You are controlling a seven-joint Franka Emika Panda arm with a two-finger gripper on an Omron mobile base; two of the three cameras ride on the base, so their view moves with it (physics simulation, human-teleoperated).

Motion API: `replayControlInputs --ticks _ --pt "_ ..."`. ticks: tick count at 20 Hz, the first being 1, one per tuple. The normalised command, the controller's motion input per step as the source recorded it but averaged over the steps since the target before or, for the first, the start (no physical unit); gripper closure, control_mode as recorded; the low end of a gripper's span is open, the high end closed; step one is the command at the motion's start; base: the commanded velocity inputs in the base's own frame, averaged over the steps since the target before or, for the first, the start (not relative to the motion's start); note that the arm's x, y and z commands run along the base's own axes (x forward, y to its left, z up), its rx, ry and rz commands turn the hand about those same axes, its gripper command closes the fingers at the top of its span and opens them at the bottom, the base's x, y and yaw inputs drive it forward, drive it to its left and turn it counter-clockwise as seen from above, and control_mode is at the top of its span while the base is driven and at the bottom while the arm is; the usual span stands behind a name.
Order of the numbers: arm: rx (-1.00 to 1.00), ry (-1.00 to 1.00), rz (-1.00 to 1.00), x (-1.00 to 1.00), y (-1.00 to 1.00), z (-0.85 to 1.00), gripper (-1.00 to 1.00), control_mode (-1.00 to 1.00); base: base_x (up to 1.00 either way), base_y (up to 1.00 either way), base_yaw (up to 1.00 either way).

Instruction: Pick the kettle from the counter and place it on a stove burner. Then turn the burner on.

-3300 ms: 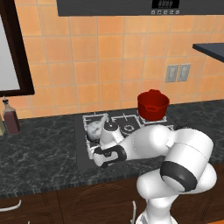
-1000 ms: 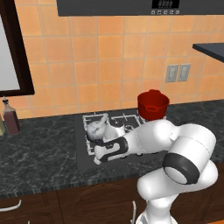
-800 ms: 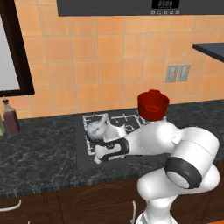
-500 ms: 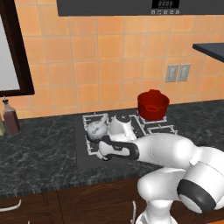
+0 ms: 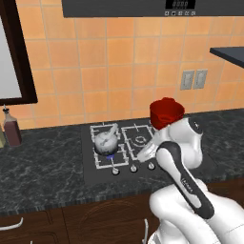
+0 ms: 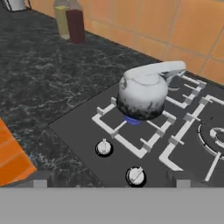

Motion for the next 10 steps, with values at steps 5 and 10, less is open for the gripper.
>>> replayControlInputs --ticks 5,10 --pt "0.41 -0.47 0.0 -0.8 -1.0 0.73 -1.0 -1.0 0.0 0.0 0.0" --pt "0.27 -0.27 -0.02 -0.51 -0.59 0.44 -1.0 -1.0 0.0 0.0 0.0"
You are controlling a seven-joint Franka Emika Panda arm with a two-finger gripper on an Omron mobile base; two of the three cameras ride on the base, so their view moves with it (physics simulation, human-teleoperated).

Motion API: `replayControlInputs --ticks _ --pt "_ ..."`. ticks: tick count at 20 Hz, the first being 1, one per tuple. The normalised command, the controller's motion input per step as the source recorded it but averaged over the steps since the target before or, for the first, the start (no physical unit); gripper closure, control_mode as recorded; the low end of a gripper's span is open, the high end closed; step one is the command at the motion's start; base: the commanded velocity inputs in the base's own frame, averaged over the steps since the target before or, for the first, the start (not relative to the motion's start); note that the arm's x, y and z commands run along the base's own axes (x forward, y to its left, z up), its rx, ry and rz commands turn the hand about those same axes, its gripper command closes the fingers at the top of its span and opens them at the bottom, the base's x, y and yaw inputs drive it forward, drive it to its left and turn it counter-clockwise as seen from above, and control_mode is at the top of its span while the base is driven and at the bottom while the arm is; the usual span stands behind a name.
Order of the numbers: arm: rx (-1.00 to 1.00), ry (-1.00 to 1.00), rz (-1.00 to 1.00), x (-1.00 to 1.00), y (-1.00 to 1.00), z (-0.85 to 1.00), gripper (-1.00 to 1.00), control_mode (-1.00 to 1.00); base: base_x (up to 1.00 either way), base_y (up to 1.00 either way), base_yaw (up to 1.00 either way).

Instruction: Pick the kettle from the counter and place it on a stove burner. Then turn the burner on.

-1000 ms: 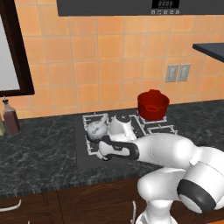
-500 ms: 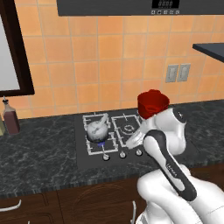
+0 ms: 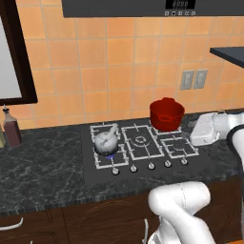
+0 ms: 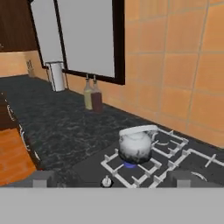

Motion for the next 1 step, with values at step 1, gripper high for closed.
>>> replayControlInputs --ticks 1 --pt "0.0 0.0 0.0 0.0 0.0 0.0 -1.0 -1.0 0.0 0.0 0.0"
